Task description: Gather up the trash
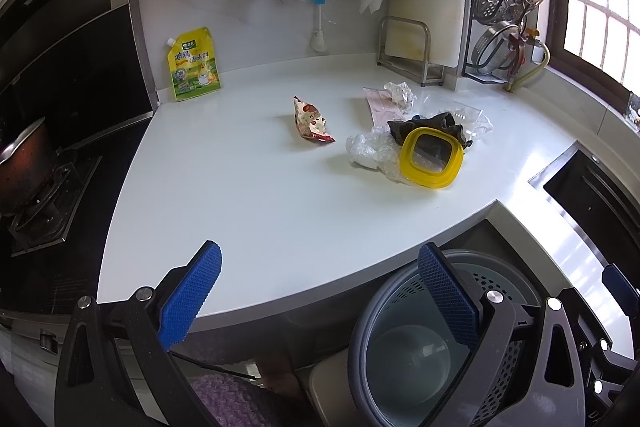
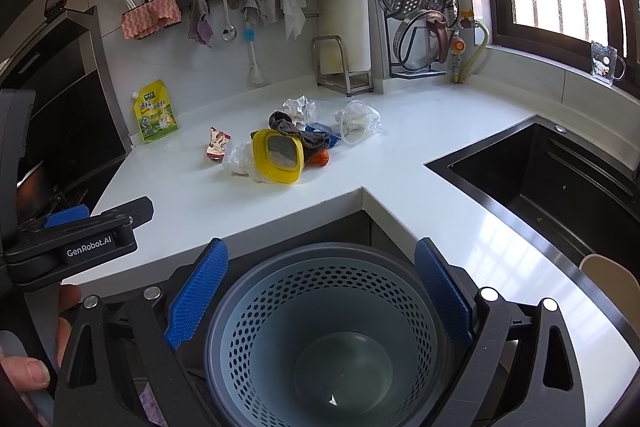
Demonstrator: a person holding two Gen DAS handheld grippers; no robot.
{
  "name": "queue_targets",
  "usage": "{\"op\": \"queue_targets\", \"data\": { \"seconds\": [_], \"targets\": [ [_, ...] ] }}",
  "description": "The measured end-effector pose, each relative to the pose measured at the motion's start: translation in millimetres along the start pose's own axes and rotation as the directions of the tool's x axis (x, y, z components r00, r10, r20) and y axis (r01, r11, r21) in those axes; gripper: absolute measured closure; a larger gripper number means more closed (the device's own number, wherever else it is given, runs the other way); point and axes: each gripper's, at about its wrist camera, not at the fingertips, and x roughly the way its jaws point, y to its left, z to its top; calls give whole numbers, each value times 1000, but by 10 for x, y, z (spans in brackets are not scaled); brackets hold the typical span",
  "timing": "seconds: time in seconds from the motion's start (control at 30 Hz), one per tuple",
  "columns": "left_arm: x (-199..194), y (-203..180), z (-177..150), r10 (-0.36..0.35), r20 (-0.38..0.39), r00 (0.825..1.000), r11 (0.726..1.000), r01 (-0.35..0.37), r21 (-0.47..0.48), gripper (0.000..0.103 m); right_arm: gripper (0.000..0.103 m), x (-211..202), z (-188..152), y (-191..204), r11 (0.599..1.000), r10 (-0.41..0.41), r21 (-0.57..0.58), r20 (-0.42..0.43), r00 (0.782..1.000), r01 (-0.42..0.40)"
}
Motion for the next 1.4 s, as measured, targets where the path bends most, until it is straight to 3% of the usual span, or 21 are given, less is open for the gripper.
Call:
{"op": "queue_targets", "data": {
  "seconds": [1.4],
  "targets": [
    [23,20,-35,2,-4,1000,1000,-2,4,6,13,45,-29,-1,1000,0,2,-7,1000,0]
  ]
}}
